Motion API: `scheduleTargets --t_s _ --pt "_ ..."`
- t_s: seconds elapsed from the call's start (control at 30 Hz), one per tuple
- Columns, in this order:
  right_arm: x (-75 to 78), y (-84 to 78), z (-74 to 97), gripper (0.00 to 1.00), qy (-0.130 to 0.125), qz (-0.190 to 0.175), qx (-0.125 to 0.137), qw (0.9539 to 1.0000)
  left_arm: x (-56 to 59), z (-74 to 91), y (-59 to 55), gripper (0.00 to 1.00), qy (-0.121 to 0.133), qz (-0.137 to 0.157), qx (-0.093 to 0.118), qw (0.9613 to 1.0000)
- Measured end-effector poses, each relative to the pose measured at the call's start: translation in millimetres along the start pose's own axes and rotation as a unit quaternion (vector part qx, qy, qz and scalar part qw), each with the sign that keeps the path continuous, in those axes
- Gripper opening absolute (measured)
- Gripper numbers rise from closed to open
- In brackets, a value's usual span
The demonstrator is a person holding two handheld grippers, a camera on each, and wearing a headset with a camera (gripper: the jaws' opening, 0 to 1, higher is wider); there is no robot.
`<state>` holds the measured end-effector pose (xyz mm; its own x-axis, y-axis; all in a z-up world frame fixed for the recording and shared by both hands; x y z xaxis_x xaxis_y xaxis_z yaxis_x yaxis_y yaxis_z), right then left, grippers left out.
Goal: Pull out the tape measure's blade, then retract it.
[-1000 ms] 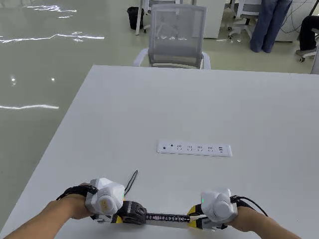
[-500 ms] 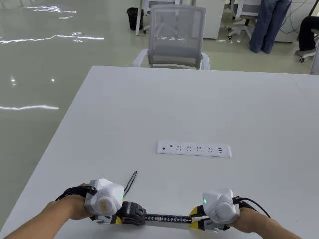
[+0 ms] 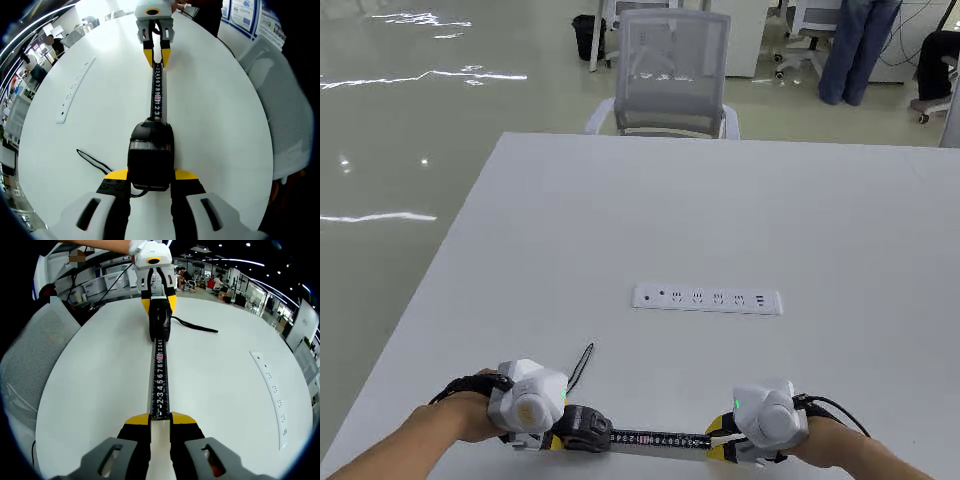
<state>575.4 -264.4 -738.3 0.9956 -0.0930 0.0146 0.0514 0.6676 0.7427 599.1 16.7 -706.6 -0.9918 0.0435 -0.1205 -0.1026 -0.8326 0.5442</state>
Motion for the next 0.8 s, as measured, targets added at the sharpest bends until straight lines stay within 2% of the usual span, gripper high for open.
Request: scheduleTargets --t_s 0.8 --pt "0.6 -4.7 8.1 0.12 0.0 -0.002 -0.002 1.0 0.4 0.4 -0.6 0.26 -0.001 -0.001 -0.003 1.0"
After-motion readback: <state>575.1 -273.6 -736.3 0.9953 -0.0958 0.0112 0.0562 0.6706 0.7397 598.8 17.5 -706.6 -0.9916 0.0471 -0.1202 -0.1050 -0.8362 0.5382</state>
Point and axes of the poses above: the centre of the closed fingertips' face, and the gripper's own axes: z roughly backward along the fingers, x roughly to its right, y roughly out of its top, the point moved 8 cm from there along z, roughly backward along the fingers, and after that the axes turned 9 degrees about x, right-handed, at the moved point
